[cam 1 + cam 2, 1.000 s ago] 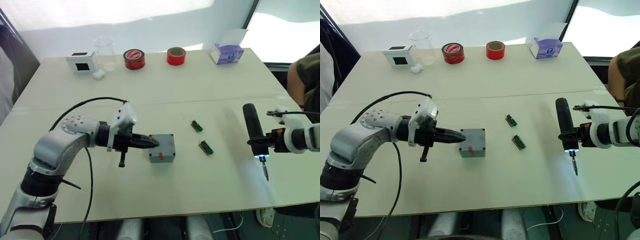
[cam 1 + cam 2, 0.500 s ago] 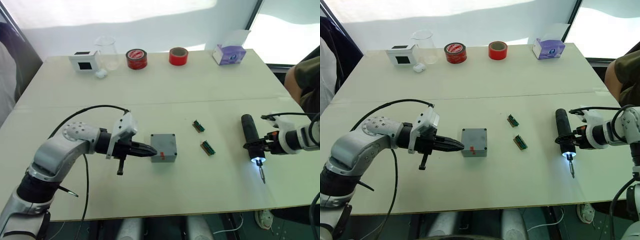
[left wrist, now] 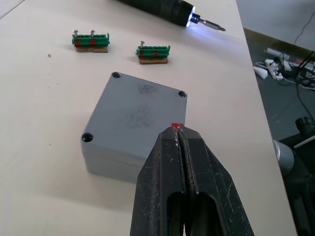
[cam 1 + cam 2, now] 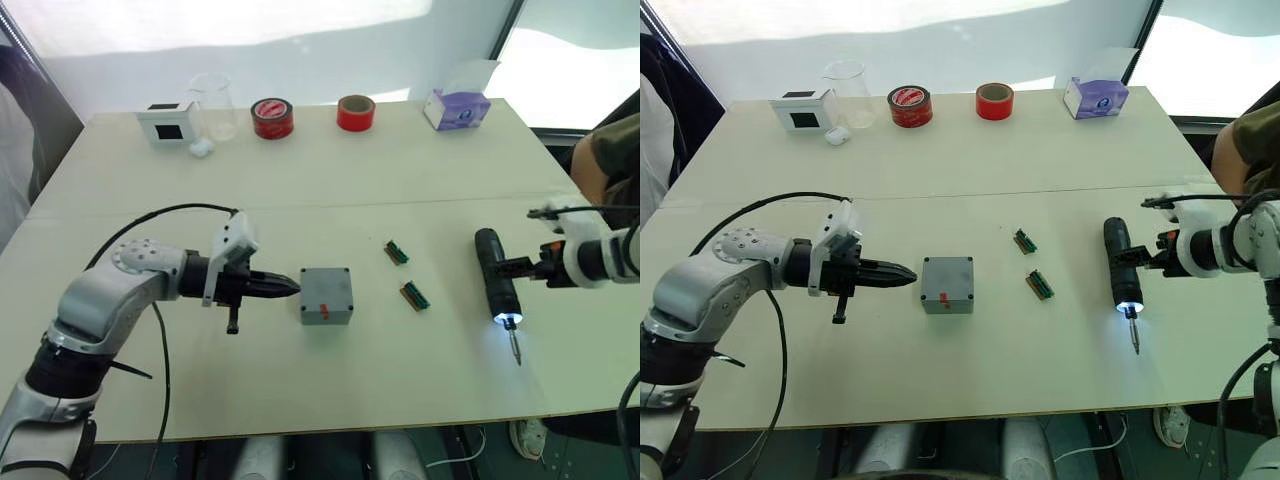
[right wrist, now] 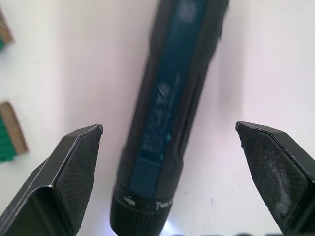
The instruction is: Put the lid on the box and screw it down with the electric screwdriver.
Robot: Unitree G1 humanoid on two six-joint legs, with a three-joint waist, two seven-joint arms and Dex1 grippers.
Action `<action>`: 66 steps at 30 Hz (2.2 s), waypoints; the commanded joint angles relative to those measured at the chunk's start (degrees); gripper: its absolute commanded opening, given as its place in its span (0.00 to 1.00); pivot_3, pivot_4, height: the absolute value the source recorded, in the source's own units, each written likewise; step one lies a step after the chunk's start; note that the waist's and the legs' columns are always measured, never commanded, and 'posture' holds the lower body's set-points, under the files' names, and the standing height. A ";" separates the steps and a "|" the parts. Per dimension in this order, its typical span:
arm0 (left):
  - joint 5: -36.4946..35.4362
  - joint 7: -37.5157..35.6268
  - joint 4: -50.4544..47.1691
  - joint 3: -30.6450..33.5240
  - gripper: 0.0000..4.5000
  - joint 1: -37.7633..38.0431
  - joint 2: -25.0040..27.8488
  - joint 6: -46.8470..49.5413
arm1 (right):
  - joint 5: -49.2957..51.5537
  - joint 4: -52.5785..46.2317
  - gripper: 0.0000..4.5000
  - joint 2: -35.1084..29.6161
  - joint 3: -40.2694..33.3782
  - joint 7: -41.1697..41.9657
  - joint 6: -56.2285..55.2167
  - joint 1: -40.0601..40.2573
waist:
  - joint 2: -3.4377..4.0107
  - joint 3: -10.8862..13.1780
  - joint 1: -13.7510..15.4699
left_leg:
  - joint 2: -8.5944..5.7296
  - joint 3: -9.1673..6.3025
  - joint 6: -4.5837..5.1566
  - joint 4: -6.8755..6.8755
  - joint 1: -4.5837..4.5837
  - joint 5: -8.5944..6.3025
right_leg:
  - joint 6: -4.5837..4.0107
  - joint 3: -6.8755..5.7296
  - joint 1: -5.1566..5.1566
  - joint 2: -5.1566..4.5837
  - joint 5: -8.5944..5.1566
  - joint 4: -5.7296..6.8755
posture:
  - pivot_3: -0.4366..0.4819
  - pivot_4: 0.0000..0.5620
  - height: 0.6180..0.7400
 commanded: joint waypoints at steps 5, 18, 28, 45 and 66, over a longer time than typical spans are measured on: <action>12.73 5.27 7.36 -3.20 0.00 0.39 1.89 -9.02 | 4.44 -37.59 0.99 -4.40 1.55 15.47 -19.85 8.66 | 0.01 0.02 0.10 | 0.04 0.01 -0.02 -0.05 -0.15 0.01 | 0.02 0.03 -0.28 0.05 -0.03 0.16 | 0.48 0.27 1.00; 18.44 6.74 9.00 -9.19 0.00 -0.77 -5.74 -12.59 | 0.24 -45.86 0.99 14.35 12.97 5.89 -24.15 19.96 | -0.39 -0.02 1.52 | -0.02 -0.13 0.03 0.71 -0.08 -0.04 | 0.09 -0.01 0.11 -0.04 0.05 0.36 | 0.48 0.27 1.00; 21.08 -1.12 22.23 -13.62 0.00 -10.20 -12.71 -20.15 | 4.00 -47.67 0.99 17.81 13.40 6.92 -21.37 19.71 | -0.40 -0.03 1.43 | -0.05 -0.17 0.04 0.80 -0.16 -0.04 | 0.09 -0.07 0.09 -0.01 0.06 0.38 | 0.48 0.27 1.00; 19.59 -3.78 12.03 -9.14 0.00 -1.74 -5.60 -13.47 | -8.91 -36.30 0.99 11.72 14.60 9.63 -36.06 17.37 | -0.39 -0.02 0.90 | 0.01 -0.11 0.09 0.78 -0.14 -0.07 | 0.10 -0.02 0.06 0.02 0.06 0.38 | 0.48 0.27 1.00; 21.39 5.06 15.49 -10.16 0.00 -5.47 -14.37 -13.62 | -9.84 -39.48 0.99 16.16 15.35 15.20 -34.42 18.47 | -0.40 -0.02 1.41 | -0.02 -0.17 0.08 0.84 -0.13 -0.06 | 0.10 -0.05 0.11 0.02 0.06 0.39 | 0.48 0.27 1.00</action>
